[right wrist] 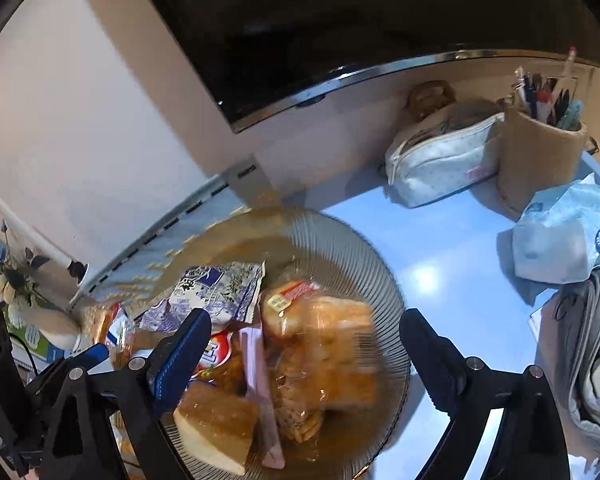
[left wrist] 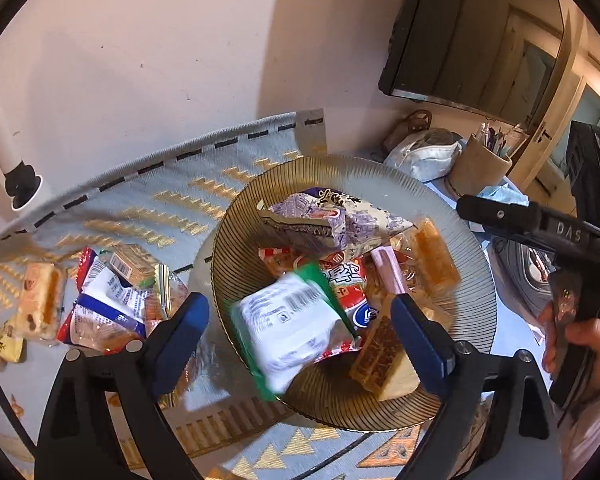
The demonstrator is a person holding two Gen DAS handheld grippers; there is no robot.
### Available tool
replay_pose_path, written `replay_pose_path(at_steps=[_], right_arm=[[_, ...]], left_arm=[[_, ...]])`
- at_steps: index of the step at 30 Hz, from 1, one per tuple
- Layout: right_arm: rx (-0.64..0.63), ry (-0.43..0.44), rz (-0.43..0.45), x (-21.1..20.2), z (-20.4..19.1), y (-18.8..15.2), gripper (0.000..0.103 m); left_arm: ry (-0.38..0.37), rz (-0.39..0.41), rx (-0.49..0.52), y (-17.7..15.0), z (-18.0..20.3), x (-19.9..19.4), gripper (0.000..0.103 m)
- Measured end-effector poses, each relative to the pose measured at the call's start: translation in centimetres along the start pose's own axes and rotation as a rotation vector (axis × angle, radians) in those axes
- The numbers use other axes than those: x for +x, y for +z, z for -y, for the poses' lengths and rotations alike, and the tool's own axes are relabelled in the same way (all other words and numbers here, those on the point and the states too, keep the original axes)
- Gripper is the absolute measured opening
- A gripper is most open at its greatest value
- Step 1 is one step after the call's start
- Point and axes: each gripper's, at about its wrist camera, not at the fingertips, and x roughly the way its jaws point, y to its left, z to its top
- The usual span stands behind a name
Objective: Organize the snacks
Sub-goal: 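Carry both packs into the amber glass bowl and open both grippers, then move both tools back over the remaining snacks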
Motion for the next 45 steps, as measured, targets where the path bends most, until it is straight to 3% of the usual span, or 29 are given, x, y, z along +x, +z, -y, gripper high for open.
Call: replay_pose_path(at_steps=[4,11,19,24,27,35,40,45], right_arm=[[-0.004,0.002,0.005,-0.1,-0.8,0.0,0.094],[-0.034,0.021,0.022,0.0,-4.3,0.0,0.094],[-0.11,0.077,0.066,0.3,-10.7,-0.8,0.094],[-0.148,0.157,0.073,1.1,-15.2,-2.1,0.095],[-0.175,0.218,0.072,1.9,-18.7,-3.2,0.095],[-0.242,0.376,0.027,4.8,-25.2,-8.6,0.095],[-0.281,0.379,0.01,7.7,-27.1,-12.7,0.095],[-0.27,0.362,-0.035,10.4,-26.8,-15.2,0.095]], left_arm=[[-0.019,0.003,-0.044,0.2,-1.4,-0.3,0.092],[0.034,0.025,-0.063,0.1,-3.8,-1.4,0.092],[0.12,0.079,-0.126,-0.3,-9.4,-4.5,0.092],[0.22,0.129,-0.181,-1.2,-14.8,-7.6,0.092],[0.27,0.154,-0.231,-2.2,-18.4,-9.2,0.098],[0.339,0.152,-0.391,-6.0,-27.5,-10.6,0.099],[0.343,0.123,-0.458,-8.3,-30.9,-9.4,0.099],[0.276,0.106,-0.508,-9.6,-32.5,-7.3,0.099]])
